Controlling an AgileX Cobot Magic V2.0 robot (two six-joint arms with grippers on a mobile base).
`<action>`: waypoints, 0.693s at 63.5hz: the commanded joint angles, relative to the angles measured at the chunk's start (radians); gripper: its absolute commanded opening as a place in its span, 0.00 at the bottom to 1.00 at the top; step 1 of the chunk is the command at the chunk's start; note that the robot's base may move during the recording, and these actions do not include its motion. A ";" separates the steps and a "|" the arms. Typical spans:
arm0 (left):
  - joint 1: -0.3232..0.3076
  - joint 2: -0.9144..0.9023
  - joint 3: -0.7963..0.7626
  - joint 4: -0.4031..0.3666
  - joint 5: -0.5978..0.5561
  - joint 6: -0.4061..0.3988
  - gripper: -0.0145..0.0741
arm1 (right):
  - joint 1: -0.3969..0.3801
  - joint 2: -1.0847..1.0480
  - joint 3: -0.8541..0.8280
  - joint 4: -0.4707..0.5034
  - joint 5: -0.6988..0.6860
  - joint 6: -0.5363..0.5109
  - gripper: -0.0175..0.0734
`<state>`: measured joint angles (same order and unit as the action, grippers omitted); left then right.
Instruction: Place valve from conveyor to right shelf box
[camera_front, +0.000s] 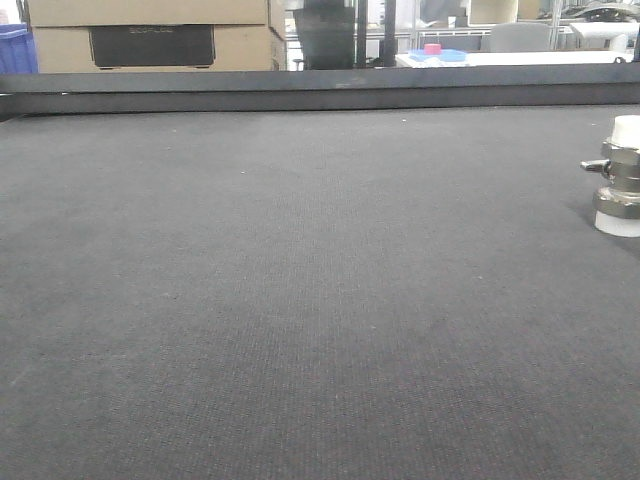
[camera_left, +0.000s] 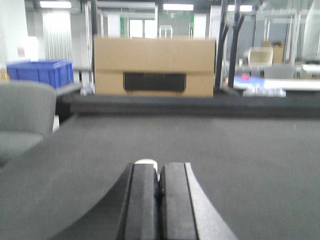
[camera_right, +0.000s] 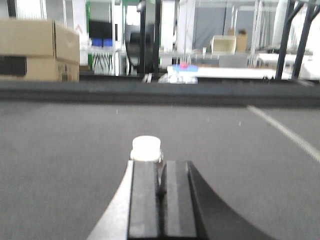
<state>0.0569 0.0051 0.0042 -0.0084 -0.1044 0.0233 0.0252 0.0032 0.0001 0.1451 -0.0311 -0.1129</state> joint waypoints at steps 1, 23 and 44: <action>0.003 -0.005 -0.004 0.003 -0.083 -0.007 0.04 | -0.006 -0.003 -0.004 0.001 -0.063 0.003 0.02; 0.003 0.139 -0.385 0.003 0.295 -0.007 0.05 | -0.006 0.092 -0.403 0.001 0.236 0.003 0.18; -0.014 0.468 -0.686 -0.012 0.533 -0.007 0.79 | -0.006 0.418 -0.581 0.001 0.261 0.003 0.82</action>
<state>0.0569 0.4230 -0.6359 -0.0084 0.3836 0.0233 0.0252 0.3580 -0.5659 0.1491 0.2342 -0.1109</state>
